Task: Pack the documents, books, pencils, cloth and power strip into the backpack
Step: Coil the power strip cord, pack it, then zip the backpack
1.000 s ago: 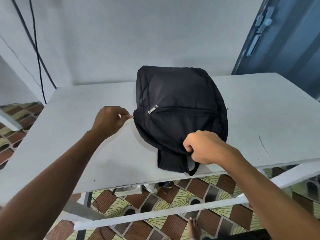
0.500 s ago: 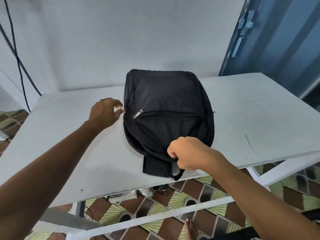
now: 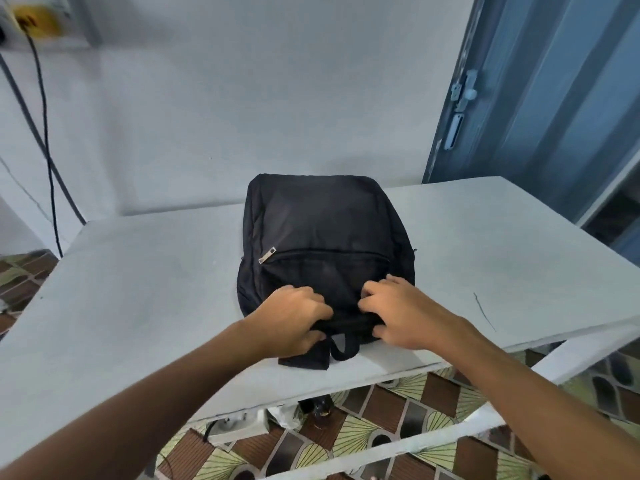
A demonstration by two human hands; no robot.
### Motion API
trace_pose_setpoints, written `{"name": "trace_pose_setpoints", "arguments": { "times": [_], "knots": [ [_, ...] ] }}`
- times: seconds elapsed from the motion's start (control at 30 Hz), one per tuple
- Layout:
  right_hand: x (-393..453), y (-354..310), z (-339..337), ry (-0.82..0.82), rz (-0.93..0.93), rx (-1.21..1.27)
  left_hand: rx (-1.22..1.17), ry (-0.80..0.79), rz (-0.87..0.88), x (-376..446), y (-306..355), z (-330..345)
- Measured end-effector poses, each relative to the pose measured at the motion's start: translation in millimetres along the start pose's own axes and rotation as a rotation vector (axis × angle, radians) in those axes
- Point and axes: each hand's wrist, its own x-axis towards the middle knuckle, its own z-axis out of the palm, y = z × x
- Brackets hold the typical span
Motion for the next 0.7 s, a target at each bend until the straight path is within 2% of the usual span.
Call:
{"name": "trace_pose_setpoints", "arguments": {
  "times": [0.17,0.27,0.43,0.53,0.63,0.7],
  "knots": [
    [2.5,9.7,-35.4,0.096,-0.029,0.352,-0.147,0.024,-0.026,6.6,-12.6,-59.4],
    [6.2,4.0,-76.0,0.113,-0.033,0.468,-0.184,0.057,-0.074,3.7,-31.1,-104.7],
    [23.1,-12.8,-146.5,0.280,-0.023,0.598,-0.168,0.253,-0.150,-0.5,-61.9,-175.1],
    [42.9,-20.3,-188.1,0.453,0.038,0.866,-0.139,0.497,-0.252,1.9,-79.8,-208.3],
    [61.3,-23.3,-222.6,0.581,0.111,1.224,-0.062,0.884,-0.383,4.5,-82.7,-225.7],
    [70.4,-21.9,-240.0,0.630,0.155,1.454,-0.053,1.118,-0.376,3.7,-67.2,-225.4]
  ]
}}
